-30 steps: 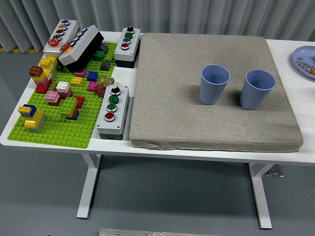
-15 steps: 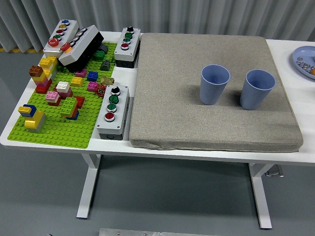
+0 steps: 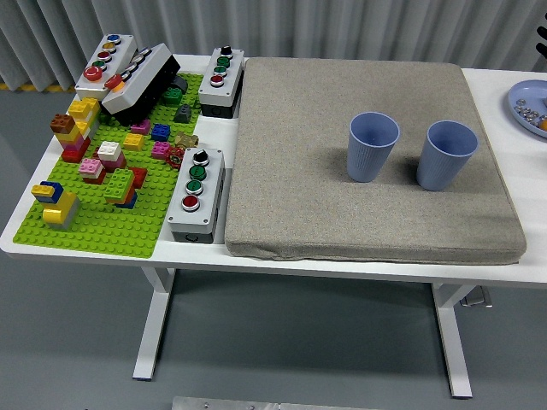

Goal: Pick cup pour cup place

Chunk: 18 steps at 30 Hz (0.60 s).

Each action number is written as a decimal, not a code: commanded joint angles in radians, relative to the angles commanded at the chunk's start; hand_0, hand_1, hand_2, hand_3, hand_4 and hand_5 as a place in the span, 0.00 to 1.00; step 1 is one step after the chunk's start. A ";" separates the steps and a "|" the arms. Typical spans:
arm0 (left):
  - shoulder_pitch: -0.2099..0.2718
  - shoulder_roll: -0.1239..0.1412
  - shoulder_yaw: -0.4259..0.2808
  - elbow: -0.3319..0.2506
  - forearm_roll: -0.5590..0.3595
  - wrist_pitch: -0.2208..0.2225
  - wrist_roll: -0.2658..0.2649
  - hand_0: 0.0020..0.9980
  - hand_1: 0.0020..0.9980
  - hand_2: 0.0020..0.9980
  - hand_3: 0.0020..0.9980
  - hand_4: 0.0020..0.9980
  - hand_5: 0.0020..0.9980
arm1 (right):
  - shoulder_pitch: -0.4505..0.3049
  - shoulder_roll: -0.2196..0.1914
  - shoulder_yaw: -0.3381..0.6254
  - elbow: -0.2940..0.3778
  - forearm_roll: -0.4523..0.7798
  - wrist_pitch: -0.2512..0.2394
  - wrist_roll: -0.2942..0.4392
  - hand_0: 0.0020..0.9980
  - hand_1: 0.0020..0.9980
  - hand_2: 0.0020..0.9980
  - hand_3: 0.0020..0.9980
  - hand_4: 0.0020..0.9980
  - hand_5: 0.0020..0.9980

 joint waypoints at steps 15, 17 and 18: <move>0.013 0.005 0.014 0.000 -0.011 -0.006 0.003 0.81 0.77 0.83 0.76 0.54 1.00 | -0.020 0.004 -0.010 0.003 -0.002 0.000 0.001 0.96 0.85 0.84 0.81 0.75 1.00; 0.014 0.007 0.016 0.000 -0.011 -0.006 0.004 0.81 0.77 0.83 0.76 0.54 1.00 | -0.022 0.005 -0.012 0.004 -0.002 0.001 0.001 0.96 0.85 0.84 0.81 0.75 1.00; 0.014 0.007 0.016 0.000 -0.011 -0.007 0.004 0.81 0.77 0.83 0.76 0.54 1.00 | -0.023 0.005 -0.012 0.004 -0.002 0.001 0.001 0.96 0.85 0.84 0.81 0.75 1.00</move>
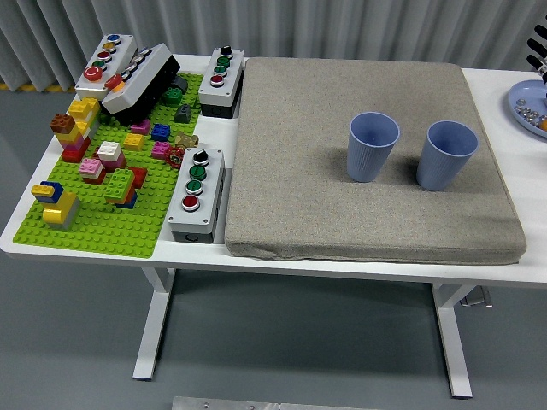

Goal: Pick cup pour cup place

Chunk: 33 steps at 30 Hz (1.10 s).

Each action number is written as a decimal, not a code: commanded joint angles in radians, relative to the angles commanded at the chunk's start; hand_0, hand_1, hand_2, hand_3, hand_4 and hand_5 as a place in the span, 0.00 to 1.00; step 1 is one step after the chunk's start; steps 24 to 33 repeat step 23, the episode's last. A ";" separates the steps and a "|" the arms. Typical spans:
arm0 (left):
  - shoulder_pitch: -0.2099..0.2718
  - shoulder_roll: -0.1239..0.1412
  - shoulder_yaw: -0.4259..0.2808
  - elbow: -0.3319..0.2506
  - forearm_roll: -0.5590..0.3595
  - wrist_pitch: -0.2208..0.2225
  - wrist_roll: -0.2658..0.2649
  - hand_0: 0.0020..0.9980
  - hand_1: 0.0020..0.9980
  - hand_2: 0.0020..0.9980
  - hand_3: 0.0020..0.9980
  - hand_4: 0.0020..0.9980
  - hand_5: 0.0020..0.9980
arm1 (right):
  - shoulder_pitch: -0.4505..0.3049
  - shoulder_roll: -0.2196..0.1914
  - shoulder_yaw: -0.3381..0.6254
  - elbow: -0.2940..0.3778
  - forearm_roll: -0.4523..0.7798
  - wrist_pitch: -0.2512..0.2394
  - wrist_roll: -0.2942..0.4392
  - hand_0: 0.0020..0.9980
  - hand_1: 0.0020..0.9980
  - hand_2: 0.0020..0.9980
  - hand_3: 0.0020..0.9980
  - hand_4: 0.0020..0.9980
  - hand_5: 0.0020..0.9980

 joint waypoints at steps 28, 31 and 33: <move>0.011 -0.003 -0.030 0.000 0.019 0.000 -0.001 0.81 0.77 0.83 0.76 0.54 1.00 | -0.001 0.000 -0.003 0.000 0.001 0.004 0.000 0.96 0.85 0.84 0.81 0.75 1.00; 0.011 -0.003 -0.030 0.000 0.019 0.000 -0.001 0.81 0.77 0.83 0.76 0.54 1.00 | -0.001 0.000 -0.003 0.000 0.001 0.004 0.000 0.96 0.85 0.84 0.81 0.75 1.00; 0.011 -0.003 -0.030 0.000 0.019 0.000 -0.001 0.81 0.77 0.83 0.76 0.54 1.00 | -0.001 0.000 -0.003 0.000 0.001 0.004 0.000 0.96 0.85 0.84 0.81 0.75 1.00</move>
